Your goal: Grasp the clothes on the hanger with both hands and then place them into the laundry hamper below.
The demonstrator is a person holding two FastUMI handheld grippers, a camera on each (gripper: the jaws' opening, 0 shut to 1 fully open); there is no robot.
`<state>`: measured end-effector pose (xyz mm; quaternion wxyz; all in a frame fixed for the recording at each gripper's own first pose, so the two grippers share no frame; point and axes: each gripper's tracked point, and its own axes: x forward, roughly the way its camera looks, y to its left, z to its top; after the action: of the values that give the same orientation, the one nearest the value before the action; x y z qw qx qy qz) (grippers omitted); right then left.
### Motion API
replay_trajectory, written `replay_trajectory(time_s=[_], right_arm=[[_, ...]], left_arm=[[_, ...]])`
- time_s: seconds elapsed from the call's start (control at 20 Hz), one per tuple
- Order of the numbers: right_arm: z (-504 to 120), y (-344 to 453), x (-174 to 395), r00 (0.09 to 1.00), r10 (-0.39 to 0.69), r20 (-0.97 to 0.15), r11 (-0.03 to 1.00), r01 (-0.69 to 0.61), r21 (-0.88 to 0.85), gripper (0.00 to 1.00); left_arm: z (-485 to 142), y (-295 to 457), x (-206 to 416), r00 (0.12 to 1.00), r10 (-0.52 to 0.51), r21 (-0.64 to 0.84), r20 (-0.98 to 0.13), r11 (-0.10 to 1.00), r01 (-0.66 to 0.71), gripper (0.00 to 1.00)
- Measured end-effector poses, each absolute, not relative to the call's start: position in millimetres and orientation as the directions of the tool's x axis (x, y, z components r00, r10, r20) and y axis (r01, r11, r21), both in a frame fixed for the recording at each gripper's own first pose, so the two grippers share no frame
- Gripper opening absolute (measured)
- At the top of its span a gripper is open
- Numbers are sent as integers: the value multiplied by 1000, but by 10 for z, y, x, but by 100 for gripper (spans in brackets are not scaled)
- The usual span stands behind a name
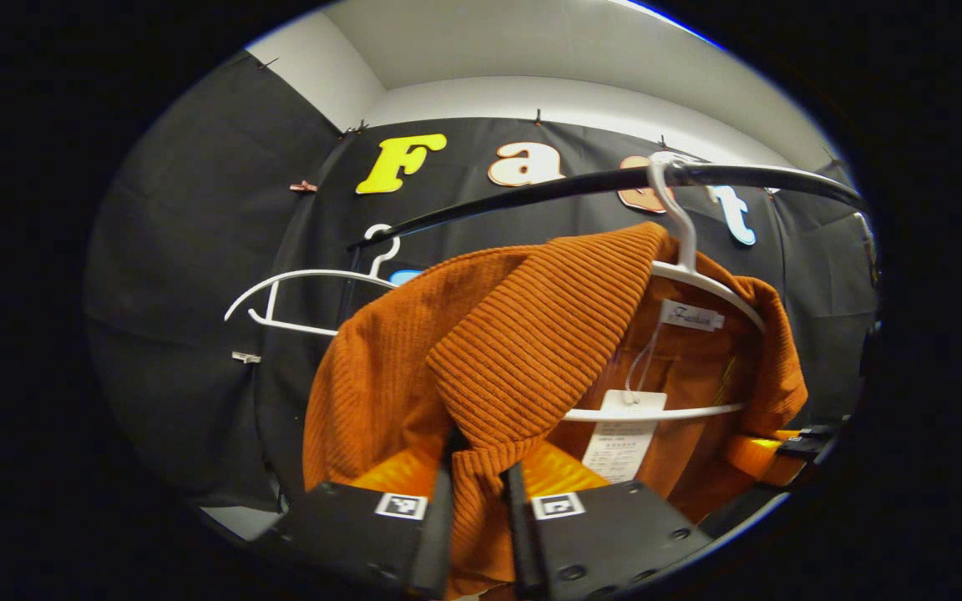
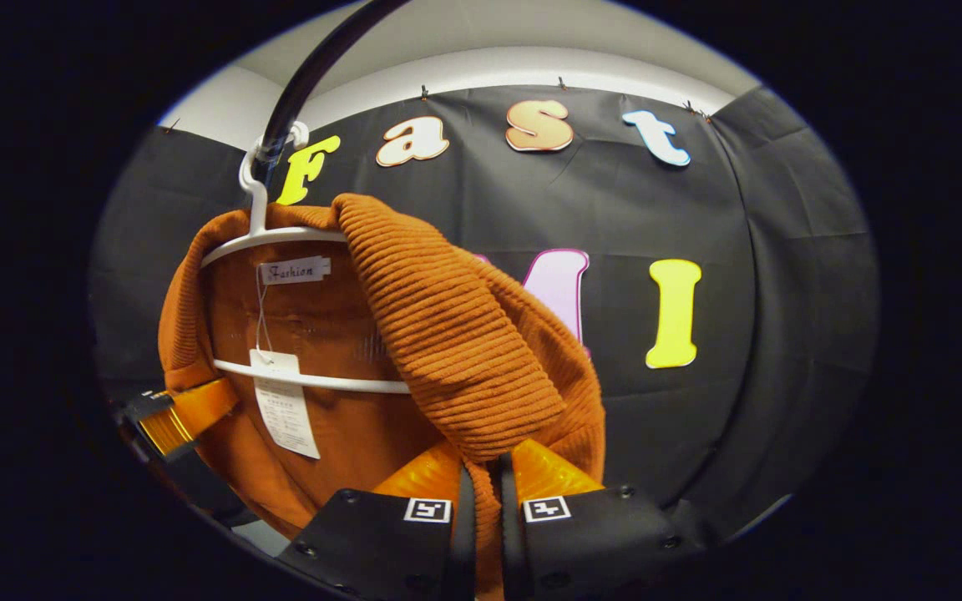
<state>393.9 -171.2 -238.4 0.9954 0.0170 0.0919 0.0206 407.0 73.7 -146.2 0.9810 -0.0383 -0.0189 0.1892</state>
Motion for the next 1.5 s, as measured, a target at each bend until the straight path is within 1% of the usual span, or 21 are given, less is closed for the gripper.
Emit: replay_trajectory(time_s=[0.05,0.15,0.25,0.3,0.4,0.5,0.65,0.75,0.85,0.9,1.0,1.05,1.1,1.15,1.25,1.35,1.4,1.45,1.5], right_arm=[[-2379,-1748,3909,981,52,-189,998,-42,55,17],[-2282,-1914,3828,983,39,-181,994,-20,105,17],[-2124,-2088,3816,989,10,-147,990,10,137,17],[-2127,-2139,3822,989,0,-147,991,19,131,17],[-2114,-2142,3866,989,21,-149,987,3,159,17],[-2070,-2162,3940,990,29,-135,985,-5,171,17],[-2045,-2186,4061,990,53,-130,979,-25,203,17],[-1992,-2218,4126,991,54,-125,979,-28,201,17],[-1821,-2292,4187,994,58,-92,982,-41,185,17],[-1751,-2334,4214,995,60,-78,982,-45,181,17],[-1596,-2442,4266,997,62,-48,979,-51,197,17],[-1508,-2473,4294,998,60,-34,977,-52,205,12],[-1424,-2493,4312,998,61,-15,976,-56,211,12],[-1328,-2485,4344,998,63,3,975,-62,211,21],[-1173,-2453,4414,997,68,40,979,-75,188,12],[-1073,-2422,4512,995,81,58,984,-90,157,16],[-1043,-2402,4551,994,87,62,984,-96,147,21],[-1021,-2390,4605,994,93,63,985,-101,140,21],[-1001,-2361,4637,993,101,64,985,-109,137,21]], left_arm=[[-1457,746,4055,929,371,-89,5,925,-369,14],[-1404,811,3929,923,385,-77,-7,920,-385,11],[-1283,898,3772,911,413,-55,13,910,-412,10],[-1262,918,3717,906,423,-42,12,905,-422,10],[-1202,942,3640,896,445,-9,18,896,-444,10],[-1054,977,3542,886,461,6,59,887,-462,10],[-912,1054,3498,883,464,-36,63,886,-463,11],[-780,1140,3524,878,473,-33,76,881,-472,10],[-663,1217,3543,875,476,-10,86,879,-477,8],[-578,1234,3547,875,473,4,100,880,-476,10],[-410,1248,3554,885,450,27,118,890,-456,10],[-356,1257,3555,891,437,39,121,895,-444,10],[-306,1269,3576,899,423,57,116,901,-431,9],[-276,1285,3601,906,410,81,109,904,-419,9],[-201,1342,3669,917,384,143,104,907,-396,8],[-133,1406,3769,932,353,160,83,918,-362,10],[-68,1420,3829,942,327,167,73,927,-335,9],[-16,1442,3877,951,302,167,64,936,-309,10],[37,1486,3935,957,285,175,57,941,-290,9]])
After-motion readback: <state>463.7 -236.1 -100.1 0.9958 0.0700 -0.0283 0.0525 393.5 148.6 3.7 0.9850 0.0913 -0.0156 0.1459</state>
